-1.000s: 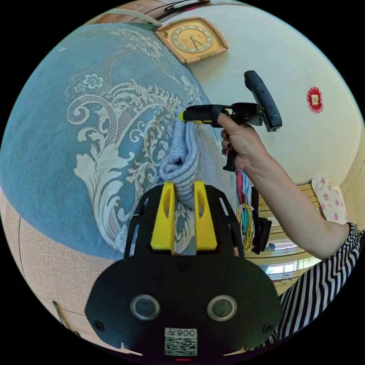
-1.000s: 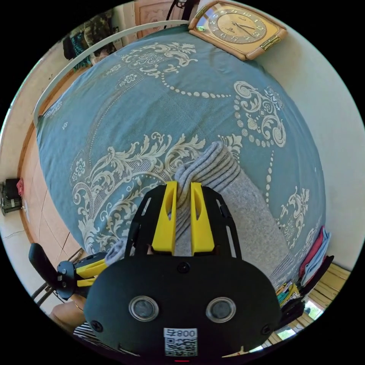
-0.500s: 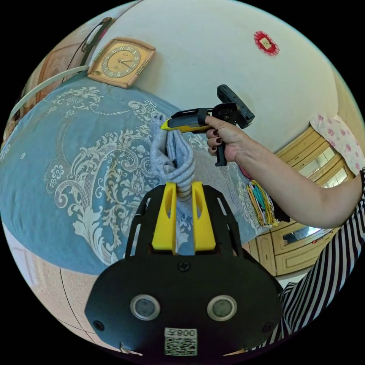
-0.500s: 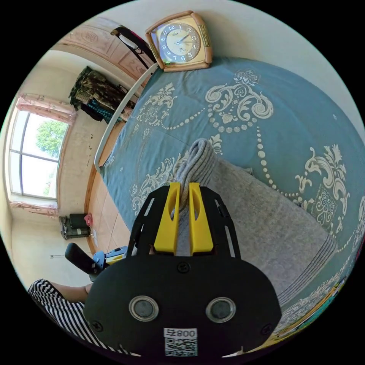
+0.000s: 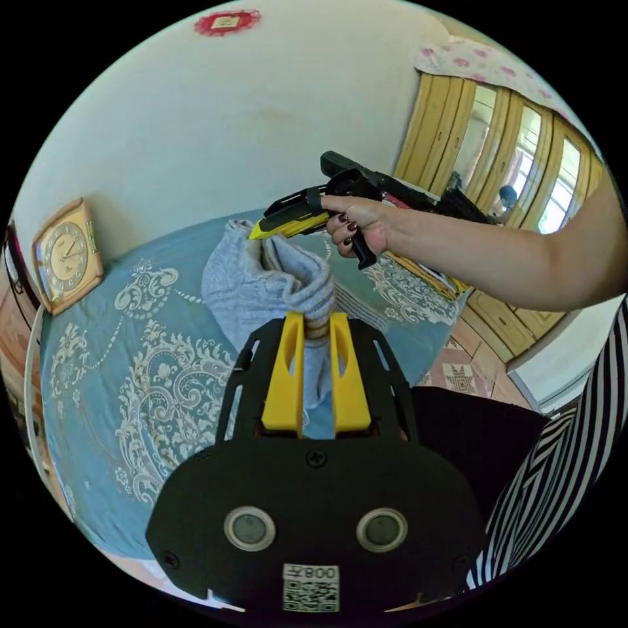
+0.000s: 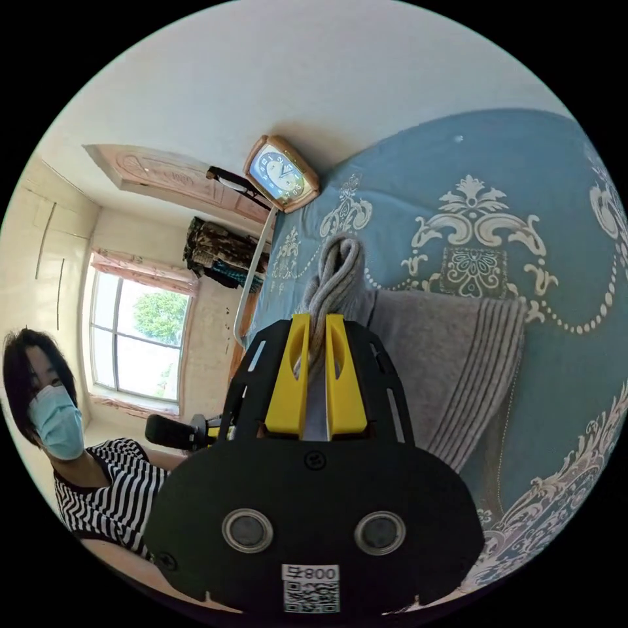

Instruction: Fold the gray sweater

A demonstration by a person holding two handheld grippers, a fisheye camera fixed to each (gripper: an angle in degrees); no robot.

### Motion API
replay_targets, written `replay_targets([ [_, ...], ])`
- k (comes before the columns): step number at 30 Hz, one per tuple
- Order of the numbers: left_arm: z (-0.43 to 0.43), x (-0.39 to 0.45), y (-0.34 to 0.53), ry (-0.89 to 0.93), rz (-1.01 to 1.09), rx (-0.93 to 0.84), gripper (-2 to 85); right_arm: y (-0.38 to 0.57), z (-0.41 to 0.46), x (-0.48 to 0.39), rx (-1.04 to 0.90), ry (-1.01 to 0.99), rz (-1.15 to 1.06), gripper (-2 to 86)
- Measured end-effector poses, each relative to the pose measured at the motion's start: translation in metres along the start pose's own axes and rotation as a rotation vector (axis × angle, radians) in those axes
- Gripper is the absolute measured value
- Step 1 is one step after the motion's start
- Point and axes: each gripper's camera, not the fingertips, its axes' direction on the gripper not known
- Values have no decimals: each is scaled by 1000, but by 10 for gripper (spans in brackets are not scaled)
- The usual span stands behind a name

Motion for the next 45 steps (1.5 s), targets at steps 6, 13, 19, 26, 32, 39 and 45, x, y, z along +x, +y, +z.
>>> replay_targets([
  [6,66,68,-32,6,200,-127,69,34,-84,46,73,-98,152,35],
  [13,127,123,-57,-23,327,-286,68,48,-138,50,45,-85,179,32],
  [19,164,156,-70,-97,434,-421,71,76,-191,43,108,-72,248,8],
  [26,166,182,-84,-223,570,-426,70,80,-205,-76,34,29,-7,1],
  [32,157,178,-98,-250,606,-413,69,81,-172,-66,-111,115,79,0],
  [39,76,109,-137,73,288,-164,24,107,-210,-68,-56,48,114,0],
  [45,96,4,-133,132,-120,-272,6,137,-239,-123,-12,5,20,0],
])
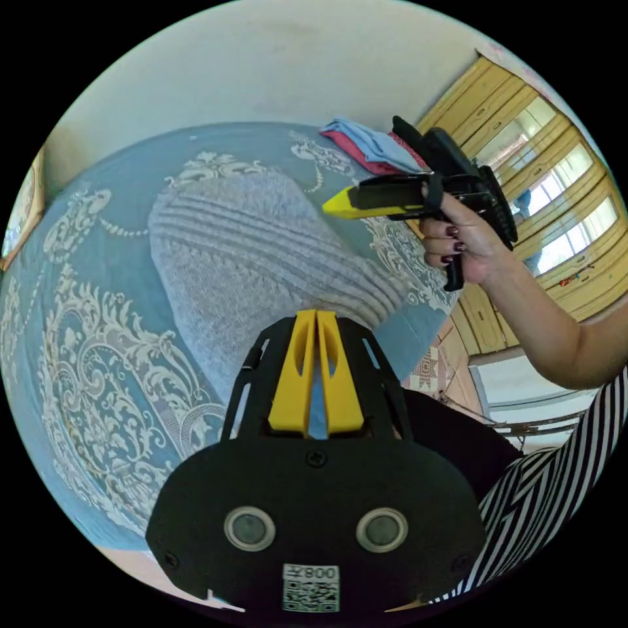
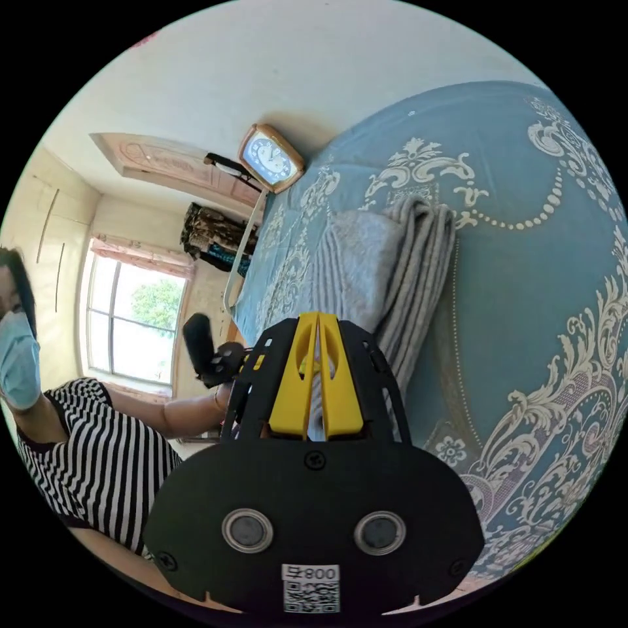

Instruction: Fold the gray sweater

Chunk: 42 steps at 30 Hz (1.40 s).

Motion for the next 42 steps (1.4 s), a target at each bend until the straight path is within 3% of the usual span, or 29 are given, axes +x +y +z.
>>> replay_targets([
  [1,15,-17,0,73,-39,-66,5,10,5,-14,-33,-6,-30,0],
  [2,14,-28,2,132,-76,-14,4,19,17,-23,-107,16,-48,0],
  [6,-6,-37,-11,82,-56,-24,4,46,46,-21,-265,218,-68,1],
  [9,-32,-54,-15,110,-83,1,9,52,35,-3,-219,118,21,3],
  [14,-101,-119,11,209,-298,144,54,65,7,-19,-178,155,6,25],
  [20,-127,-207,48,418,-558,106,158,102,-46,6,-34,60,152,143],
  [29,-117,-265,30,728,-626,53,177,111,-46,62,-89,-51,305,178],
  [42,-146,-315,19,772,-585,0,172,139,-86,105,36,-66,354,191],
])
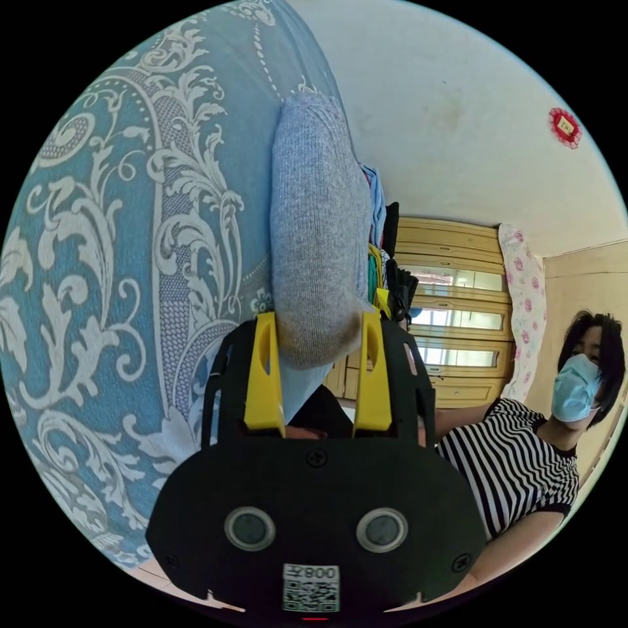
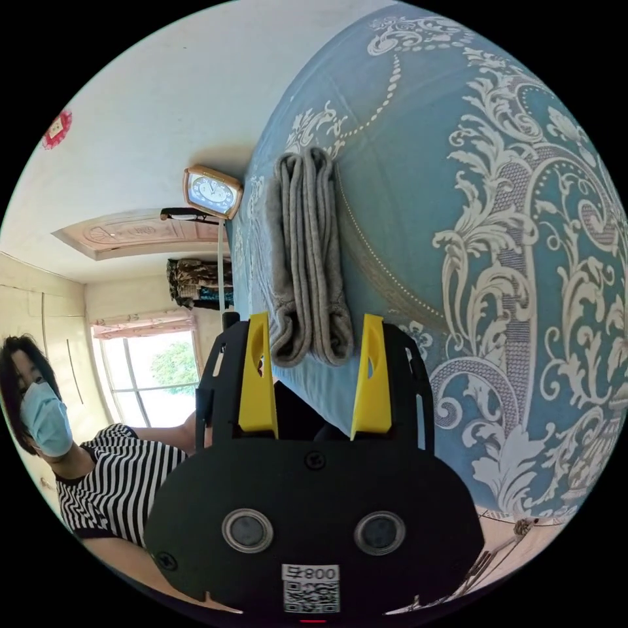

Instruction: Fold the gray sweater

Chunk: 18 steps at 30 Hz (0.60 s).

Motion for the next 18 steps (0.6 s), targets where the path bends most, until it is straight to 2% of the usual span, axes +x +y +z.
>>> replay_targets([
  [4,-10,-4,-2,5,-2,-6,171,-3,28,15,-117,-49,3,192],
  [13,-12,-20,-8,43,-1,-46,148,5,43,40,-167,-47,13,140],
  [18,-11,-35,-2,79,-32,-50,130,18,51,68,-186,-155,63,105],
])
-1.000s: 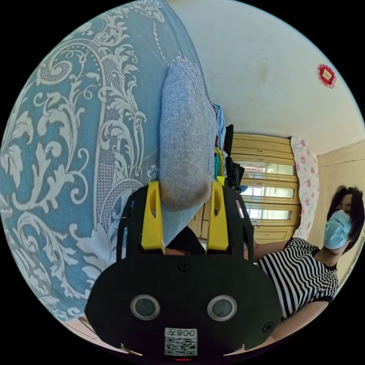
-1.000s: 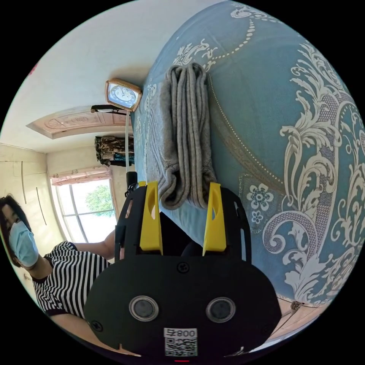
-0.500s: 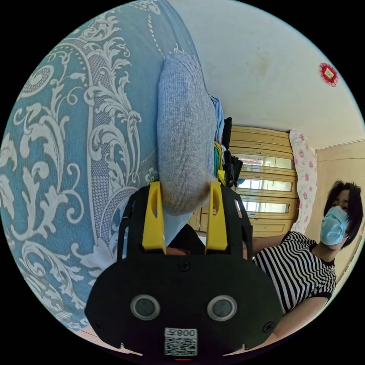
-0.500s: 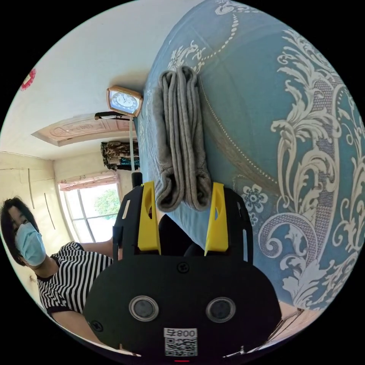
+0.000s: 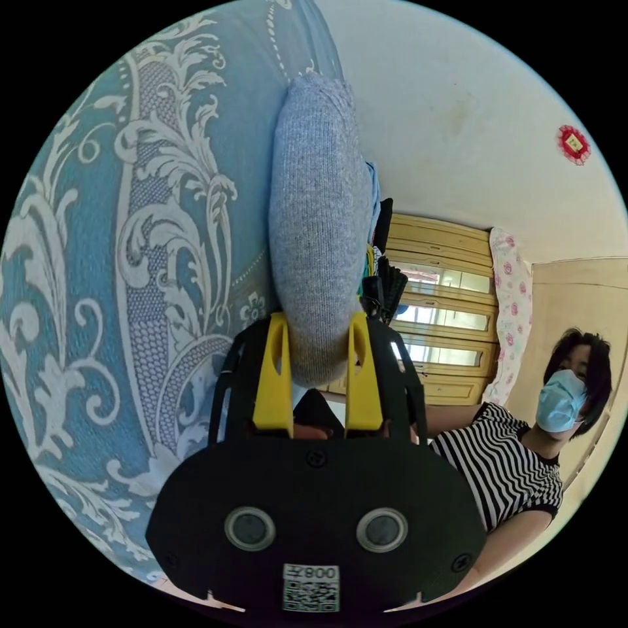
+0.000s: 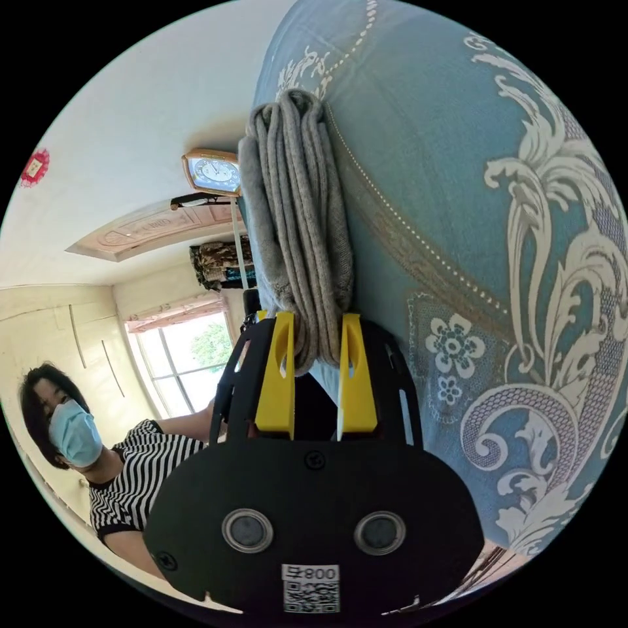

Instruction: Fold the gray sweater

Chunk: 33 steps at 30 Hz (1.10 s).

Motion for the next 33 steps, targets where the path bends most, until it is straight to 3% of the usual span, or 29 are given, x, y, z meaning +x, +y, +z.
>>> replay_targets([
  [5,4,-9,29,69,-38,64,125,36,5,13,17,-61,37,88],
  [18,40,-10,151,103,-73,23,127,200,62,6,-72,-110,59,81],
  [33,150,-23,261,128,-75,3,128,397,129,-19,-24,-144,11,79],
])
